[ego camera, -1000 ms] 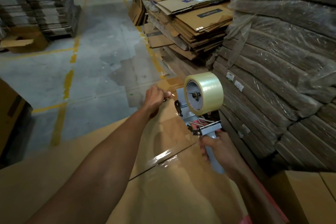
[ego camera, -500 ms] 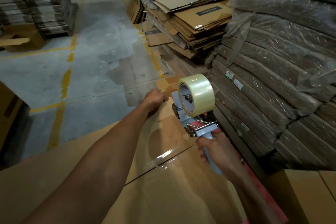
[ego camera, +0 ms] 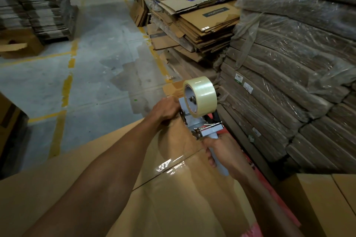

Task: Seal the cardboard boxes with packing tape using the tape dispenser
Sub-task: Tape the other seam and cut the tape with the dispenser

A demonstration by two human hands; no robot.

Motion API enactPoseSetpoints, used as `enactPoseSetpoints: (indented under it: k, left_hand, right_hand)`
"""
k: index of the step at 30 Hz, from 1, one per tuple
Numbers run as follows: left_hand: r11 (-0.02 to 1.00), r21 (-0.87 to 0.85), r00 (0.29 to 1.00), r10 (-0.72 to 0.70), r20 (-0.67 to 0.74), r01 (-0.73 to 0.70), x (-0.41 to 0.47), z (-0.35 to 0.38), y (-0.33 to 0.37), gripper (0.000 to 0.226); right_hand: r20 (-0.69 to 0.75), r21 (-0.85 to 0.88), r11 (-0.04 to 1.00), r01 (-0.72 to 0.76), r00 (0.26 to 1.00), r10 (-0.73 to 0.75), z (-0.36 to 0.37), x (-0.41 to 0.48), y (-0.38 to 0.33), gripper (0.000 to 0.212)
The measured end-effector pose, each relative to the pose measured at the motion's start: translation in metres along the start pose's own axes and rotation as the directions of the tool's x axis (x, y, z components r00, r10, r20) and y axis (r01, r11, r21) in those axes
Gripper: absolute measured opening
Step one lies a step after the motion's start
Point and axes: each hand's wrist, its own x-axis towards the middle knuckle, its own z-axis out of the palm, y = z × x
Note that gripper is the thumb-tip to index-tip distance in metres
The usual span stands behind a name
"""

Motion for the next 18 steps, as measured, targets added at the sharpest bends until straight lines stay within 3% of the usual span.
enactPoseSetpoints:
  k: [2, 6, 11, 16, 18]
  left_hand:
    - [0.998, 0.065, 0.994, -0.026, 0.11, 0.019, 0.004, 0.001, 0.002, 0.027]
    - [0.994, 0.106, 0.983, -0.049, 0.178, 0.031, 0.014, 0.004, 0.004, 0.032]
    - [0.986, 0.094, 0.977, -0.153, 0.148, 0.14, 0.027, 0.015, -0.008, 0.035]
    - [0.989, 0.09, 0.985, -0.124, 0.123, 0.113, 0.009, 0.002, 0.011, 0.041]
    - [0.986, 0.099, 0.982, -0.144, 0.119, 0.133, 0.007, 0.001, 0.013, 0.046]
  right_hand:
    - [-0.03, -0.016, 0.999, 0.036, 0.999, -0.036, 0.0, -0.002, 0.001, 0.03]
    - [-0.065, -0.114, 0.99, 0.089, 0.993, -0.097, -0.004, -0.004, -0.003, 0.021]
    - [-0.085, -0.179, 0.977, 0.117, 0.987, -0.134, -0.012, -0.014, 0.01, 0.015]
    - [-0.119, -0.279, 0.96, 0.034, 0.991, -0.069, -0.037, -0.047, 0.052, 0.022]
    - [-0.101, -0.23, 0.973, 0.01, 0.994, -0.035, -0.05, -0.065, 0.068, 0.019]
